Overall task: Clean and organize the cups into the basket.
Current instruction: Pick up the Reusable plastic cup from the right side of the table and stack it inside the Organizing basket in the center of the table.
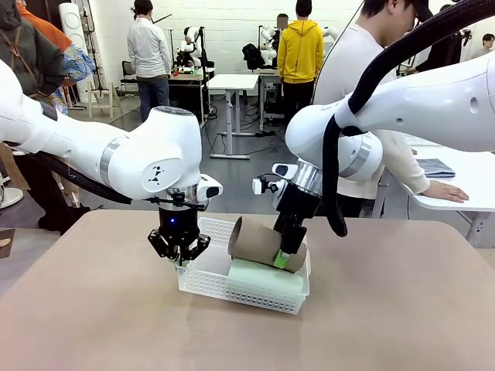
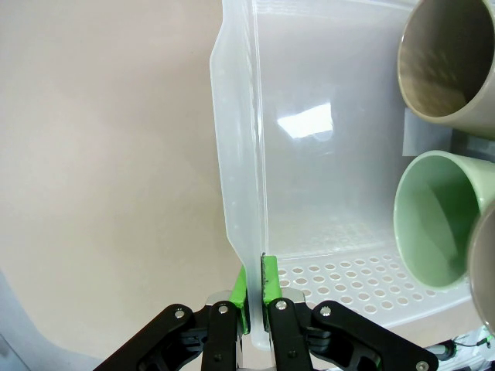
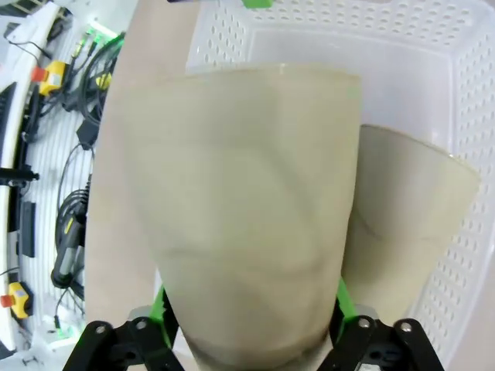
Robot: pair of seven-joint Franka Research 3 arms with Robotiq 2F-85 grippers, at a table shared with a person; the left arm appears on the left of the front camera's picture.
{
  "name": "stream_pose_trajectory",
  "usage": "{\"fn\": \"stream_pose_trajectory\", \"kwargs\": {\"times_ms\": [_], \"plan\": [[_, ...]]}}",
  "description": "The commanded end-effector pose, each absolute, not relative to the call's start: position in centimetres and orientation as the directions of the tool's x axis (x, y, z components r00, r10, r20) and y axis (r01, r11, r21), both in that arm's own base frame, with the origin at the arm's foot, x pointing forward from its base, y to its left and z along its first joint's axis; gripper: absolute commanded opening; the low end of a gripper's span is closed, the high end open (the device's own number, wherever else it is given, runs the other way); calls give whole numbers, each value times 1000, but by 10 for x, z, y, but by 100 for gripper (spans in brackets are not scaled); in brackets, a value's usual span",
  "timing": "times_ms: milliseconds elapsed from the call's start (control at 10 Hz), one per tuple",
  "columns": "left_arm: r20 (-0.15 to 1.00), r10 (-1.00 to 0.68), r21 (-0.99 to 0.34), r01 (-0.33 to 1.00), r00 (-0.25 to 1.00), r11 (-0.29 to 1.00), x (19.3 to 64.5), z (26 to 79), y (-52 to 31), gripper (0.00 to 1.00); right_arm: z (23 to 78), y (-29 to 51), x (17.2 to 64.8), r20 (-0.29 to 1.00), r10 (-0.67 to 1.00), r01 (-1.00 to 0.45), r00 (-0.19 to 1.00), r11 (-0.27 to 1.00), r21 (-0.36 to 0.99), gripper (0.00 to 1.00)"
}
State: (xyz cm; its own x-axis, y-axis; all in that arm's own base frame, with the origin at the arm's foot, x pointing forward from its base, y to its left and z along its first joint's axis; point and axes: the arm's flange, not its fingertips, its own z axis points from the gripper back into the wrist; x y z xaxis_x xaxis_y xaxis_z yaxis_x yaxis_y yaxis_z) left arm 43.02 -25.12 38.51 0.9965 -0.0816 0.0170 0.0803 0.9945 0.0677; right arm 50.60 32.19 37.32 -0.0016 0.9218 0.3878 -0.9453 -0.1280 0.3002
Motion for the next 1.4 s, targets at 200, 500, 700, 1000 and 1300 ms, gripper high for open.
{"fn": "stream_pose_trajectory", "kwargs": {"times_ms": [200, 500, 700, 1000, 1300], "plan": [[29, -84, 78, 81, 996, 994, 431, 388, -251, 0, 382, 323, 509, 400, 916, -950, -42, -161, 269, 100], [29, -84, 78, 81, 996, 994, 431, 388, -251, 0, 388, 320, 508, 430, 901, -950, -59, -184, 253, 100], [29, -84, 78, 81, 996, 994, 431, 388, -251, 0, 382, 324, 509, 400, 916, -949, -19, -142, 280, 100], [29, -84, 78, 81, 996, 994, 431, 388, -251, 0, 382, 324, 509, 400, 916, -949, -19, -142, 280, 100], [29, -84, 78, 81, 996, 994, 431, 388, -251, 0, 382, 324, 509, 400, 916, -949, -19, -142, 280, 100]]}}
